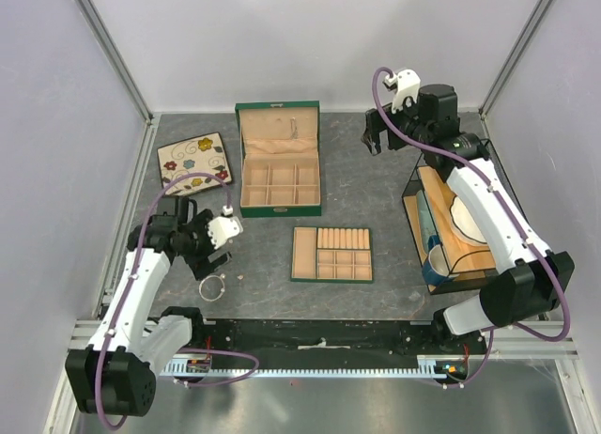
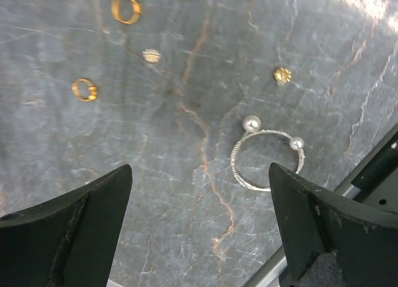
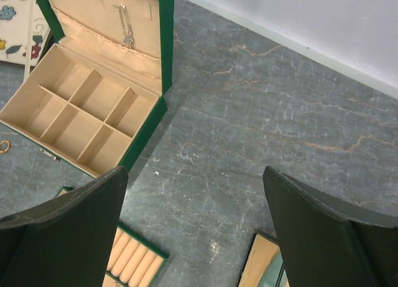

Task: Organize the mixed jewelry

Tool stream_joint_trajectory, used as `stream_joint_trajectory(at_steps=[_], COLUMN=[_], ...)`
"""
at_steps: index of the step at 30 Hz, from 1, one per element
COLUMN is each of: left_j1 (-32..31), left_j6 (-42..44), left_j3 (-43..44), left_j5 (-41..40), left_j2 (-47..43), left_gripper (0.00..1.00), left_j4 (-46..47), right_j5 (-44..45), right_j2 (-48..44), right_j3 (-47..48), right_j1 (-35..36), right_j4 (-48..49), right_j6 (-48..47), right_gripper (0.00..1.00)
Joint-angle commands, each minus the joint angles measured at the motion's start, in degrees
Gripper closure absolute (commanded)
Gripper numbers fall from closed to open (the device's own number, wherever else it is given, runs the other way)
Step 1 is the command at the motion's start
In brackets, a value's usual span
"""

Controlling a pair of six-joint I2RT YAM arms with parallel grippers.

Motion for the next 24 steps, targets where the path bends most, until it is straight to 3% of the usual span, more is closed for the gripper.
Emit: stream_joint_trajectory(at_steps=[1,9,24], left_j1=[-0.22,-0.22,-0.22], left_j6=[10.08,15.71,17.91], left_j3=[-3.88,-10.91,-13.2], left_j5=[0.51,-0.28,-1.51], left_j2=[0.44,2.29,7.3], left_gripper=[0.03,0.04,0.09], left_j4=[1.73,6.65,11.84], right_j5=[-1.61,-1.09,-0.91], right_j2=[-0.71,-0.89,-0.36], right_j3=[-1.2,-2.52,-2.69], right_j1=[0.07,0.07,-0.01], right_j4=[1.43,1.43,1.43], right_j6=[-0.61,-0.79,-0.43], right_gripper=[0.02,0.02,0.02])
